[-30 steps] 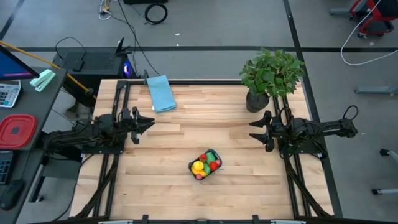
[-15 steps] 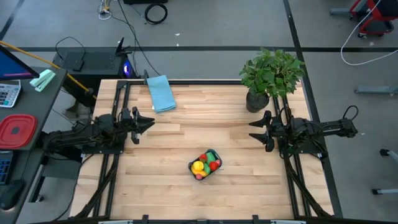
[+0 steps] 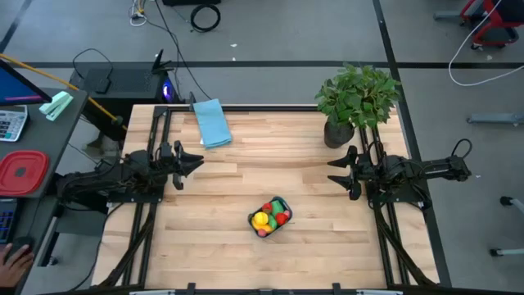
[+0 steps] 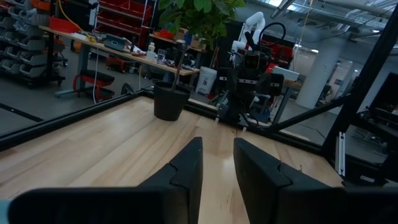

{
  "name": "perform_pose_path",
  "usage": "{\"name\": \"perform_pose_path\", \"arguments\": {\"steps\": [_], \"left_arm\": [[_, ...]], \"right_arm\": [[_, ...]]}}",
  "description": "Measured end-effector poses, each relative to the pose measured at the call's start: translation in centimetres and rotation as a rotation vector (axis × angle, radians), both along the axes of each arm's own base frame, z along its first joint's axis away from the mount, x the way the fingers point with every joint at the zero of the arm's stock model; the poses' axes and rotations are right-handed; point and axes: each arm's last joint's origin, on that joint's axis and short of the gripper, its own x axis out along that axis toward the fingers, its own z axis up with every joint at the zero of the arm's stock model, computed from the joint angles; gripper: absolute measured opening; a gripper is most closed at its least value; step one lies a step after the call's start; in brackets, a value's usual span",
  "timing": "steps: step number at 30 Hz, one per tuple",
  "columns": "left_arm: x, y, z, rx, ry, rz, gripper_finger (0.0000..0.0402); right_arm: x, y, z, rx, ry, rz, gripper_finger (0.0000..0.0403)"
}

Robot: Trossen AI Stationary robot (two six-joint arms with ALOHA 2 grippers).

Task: Pick and placing Produce into tupperware
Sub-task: Return to Home Position

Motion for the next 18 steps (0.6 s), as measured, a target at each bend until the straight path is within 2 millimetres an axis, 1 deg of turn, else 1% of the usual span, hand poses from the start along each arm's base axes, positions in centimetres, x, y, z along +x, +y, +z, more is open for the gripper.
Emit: {"name": "perform_pose_path", "arguments": {"steps": [18], "left_arm": [[0.00,0.00,0.00,0.000,0.000,0.000,0.0097]], "right_arm": [[0.00,0.00,0.00,0.000,0.000,0.000,0.0263]]}}
